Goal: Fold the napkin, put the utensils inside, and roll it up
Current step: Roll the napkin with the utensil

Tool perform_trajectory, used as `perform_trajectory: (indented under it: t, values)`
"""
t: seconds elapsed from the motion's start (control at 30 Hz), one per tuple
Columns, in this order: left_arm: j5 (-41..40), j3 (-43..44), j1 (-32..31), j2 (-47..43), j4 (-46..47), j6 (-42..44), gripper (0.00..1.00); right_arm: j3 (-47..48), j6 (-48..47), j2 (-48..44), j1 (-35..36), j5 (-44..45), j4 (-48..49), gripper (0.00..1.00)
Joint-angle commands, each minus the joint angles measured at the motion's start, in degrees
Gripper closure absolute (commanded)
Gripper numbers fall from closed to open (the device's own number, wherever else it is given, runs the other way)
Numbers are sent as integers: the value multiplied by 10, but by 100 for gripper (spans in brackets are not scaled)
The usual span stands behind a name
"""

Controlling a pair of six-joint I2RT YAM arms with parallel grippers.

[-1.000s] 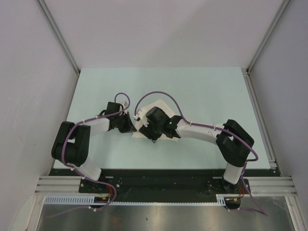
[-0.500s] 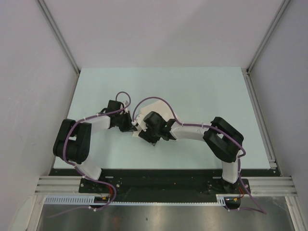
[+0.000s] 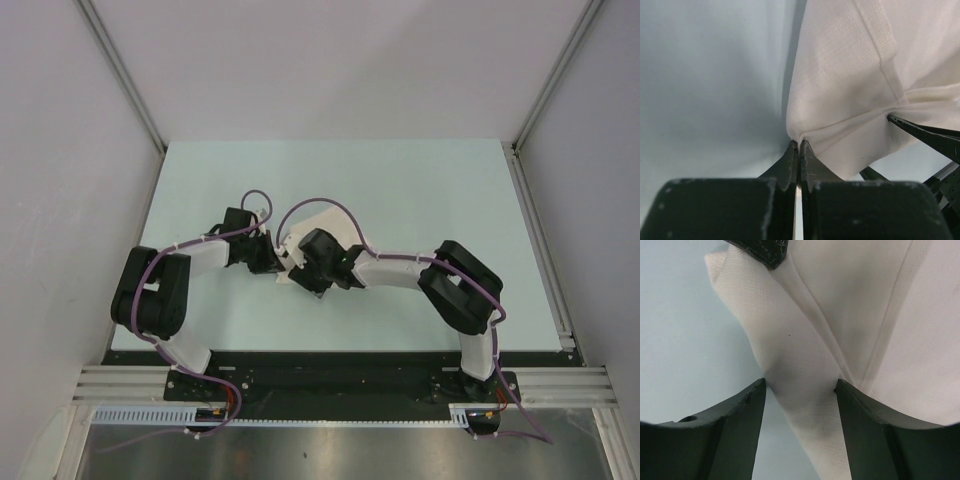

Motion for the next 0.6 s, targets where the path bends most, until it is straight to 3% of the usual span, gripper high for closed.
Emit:
perform_trajectory:
  t: [0.0,0.57]
  values:
    - [2,6,-6,17,-11,16,100,5,-15,-11,16,15,-35,36]
    - [2,3,-6,14,-14,17,100,23,-60,-10,35,53,14,32]
